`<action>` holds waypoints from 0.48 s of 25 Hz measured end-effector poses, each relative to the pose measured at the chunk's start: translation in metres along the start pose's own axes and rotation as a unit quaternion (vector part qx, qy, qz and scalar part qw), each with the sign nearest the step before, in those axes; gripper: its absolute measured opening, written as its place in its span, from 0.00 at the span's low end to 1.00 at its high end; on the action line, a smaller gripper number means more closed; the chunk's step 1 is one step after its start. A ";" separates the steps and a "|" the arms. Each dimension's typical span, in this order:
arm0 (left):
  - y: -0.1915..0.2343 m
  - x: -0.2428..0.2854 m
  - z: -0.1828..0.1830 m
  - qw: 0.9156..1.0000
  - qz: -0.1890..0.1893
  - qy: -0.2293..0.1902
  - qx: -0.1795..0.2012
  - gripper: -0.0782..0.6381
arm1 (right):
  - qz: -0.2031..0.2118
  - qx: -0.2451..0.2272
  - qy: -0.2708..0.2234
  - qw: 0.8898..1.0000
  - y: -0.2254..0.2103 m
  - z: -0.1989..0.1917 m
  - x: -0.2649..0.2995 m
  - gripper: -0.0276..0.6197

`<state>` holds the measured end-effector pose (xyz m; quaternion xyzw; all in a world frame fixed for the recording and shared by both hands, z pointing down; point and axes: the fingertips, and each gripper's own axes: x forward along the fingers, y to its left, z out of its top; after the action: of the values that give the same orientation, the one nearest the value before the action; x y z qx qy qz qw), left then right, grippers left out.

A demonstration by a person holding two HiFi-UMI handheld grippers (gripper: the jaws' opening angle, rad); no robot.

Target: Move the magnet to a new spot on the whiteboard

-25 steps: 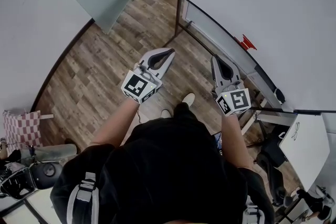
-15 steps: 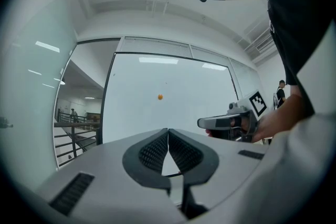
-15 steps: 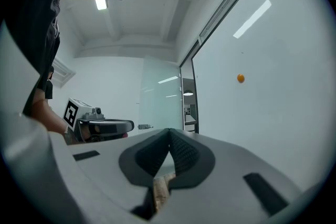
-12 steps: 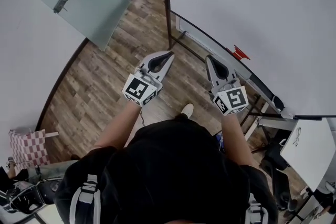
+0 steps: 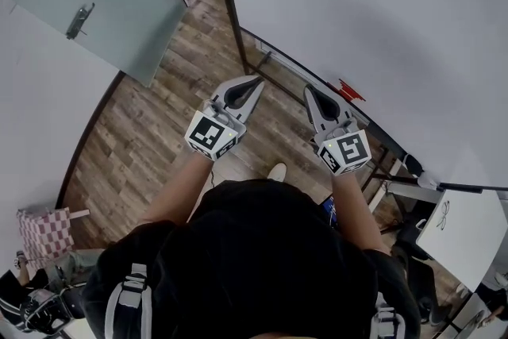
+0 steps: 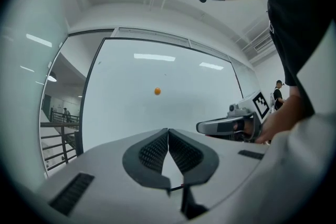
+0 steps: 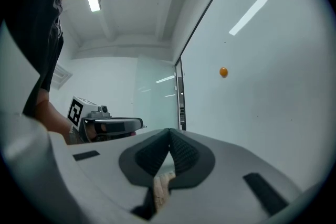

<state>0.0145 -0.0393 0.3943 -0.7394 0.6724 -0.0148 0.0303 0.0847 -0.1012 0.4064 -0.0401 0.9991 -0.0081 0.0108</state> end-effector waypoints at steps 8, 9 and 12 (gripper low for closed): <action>0.013 0.032 0.000 1.000 -0.010 0.003 0.002 0.12 | -0.005 0.003 0.006 1.000 -0.028 -0.002 0.013 0.04; 0.016 0.035 0.001 1.000 -0.012 0.002 0.002 0.12 | -0.006 0.001 0.008 1.000 -0.031 -0.002 0.015 0.04; 0.022 0.046 0.000 1.000 -0.021 0.000 -0.001 0.12 | -0.017 0.003 0.013 1.000 -0.040 -0.005 0.018 0.04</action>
<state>-0.0027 -0.0868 0.3918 -0.7537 0.6564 -0.0143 0.0292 0.0703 -0.1426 0.4114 -0.0565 0.9983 -0.0115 -0.0026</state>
